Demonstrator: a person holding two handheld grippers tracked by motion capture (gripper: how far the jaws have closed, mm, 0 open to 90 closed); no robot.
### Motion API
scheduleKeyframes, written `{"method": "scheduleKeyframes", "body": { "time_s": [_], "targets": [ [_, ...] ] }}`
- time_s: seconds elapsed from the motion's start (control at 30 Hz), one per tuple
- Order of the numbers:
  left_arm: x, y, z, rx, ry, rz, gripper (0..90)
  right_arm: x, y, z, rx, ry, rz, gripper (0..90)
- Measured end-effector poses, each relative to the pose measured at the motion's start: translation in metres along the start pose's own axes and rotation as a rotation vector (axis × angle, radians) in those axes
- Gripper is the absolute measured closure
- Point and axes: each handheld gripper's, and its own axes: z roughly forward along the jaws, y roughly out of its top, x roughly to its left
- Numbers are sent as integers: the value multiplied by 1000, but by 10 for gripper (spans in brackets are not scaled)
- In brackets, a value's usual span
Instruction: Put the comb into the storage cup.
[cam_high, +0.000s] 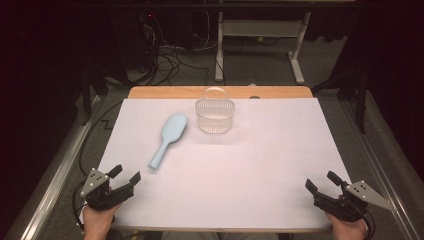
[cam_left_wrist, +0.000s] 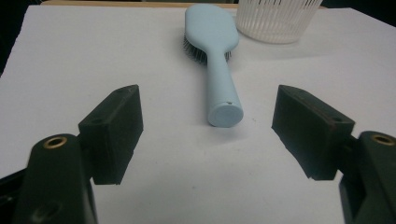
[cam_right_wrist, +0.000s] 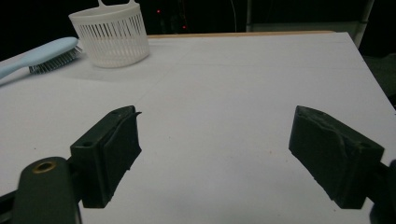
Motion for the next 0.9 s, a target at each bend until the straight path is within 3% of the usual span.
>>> {"method": "scheduleKeyframes", "body": {
  "time_s": [0.63, 0.9],
  "targets": [
    [1, 0, 2, 15, -2, -3, 240, 0, 0, 0, 7, -5, -2, 165],
    [-3, 1, 5, 31, -11, 28, 241, 3, 0, 1, 14, 15, -21, 165]
  ]
}}
